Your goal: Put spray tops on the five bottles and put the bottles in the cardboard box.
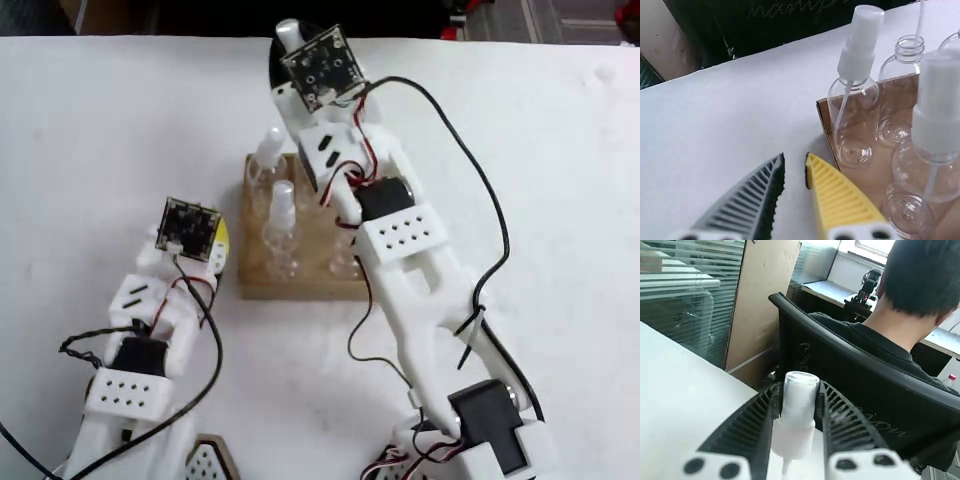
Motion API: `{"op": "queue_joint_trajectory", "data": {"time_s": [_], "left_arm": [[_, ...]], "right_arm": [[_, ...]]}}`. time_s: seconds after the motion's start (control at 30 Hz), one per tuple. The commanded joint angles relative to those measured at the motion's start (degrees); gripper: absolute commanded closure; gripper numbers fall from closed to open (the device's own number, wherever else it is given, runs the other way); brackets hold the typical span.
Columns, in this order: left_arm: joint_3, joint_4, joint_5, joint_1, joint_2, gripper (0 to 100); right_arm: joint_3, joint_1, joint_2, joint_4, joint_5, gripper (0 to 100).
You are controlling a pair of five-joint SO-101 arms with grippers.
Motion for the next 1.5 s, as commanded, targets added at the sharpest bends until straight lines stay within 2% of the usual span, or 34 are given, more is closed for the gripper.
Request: {"op": "queue_joint_trajectory", "data": {"time_s": [0.0, 0.3, 0.6, 1.0, 1.23, 1.47], "left_arm": [[-0.1, -1.0, -0.4, 0.4, 0.2, 93], [-0.1, -1.0, -0.4, 0.4, 0.2, 93], [-0.1, -1.0, -0.4, 0.3, 0.2, 93], [-0.1, -1.0, -0.4, 0.4, 0.2, 93], [-0.1, -1.0, -0.4, 0.4, 0.2, 93], [-0.1, -1.0, -0.4, 0.3, 0.2, 93]], "right_arm": [[0.3, -0.4, -0.3, -1.6, -0.1, 98.3], [3.9, -0.1, -0.1, -2.3, -0.6, 98.3], [11.0, 0.0, 3.6, -16.7, -0.6, 98.3], [17.7, 0.0, 0.3, -17.4, -0.6, 98.3], [25.8, 0.9, -0.2, -30.5, -0.6, 98.3], [29.5, 1.0, 0.9, -35.2, -0.7, 98.3]]}}
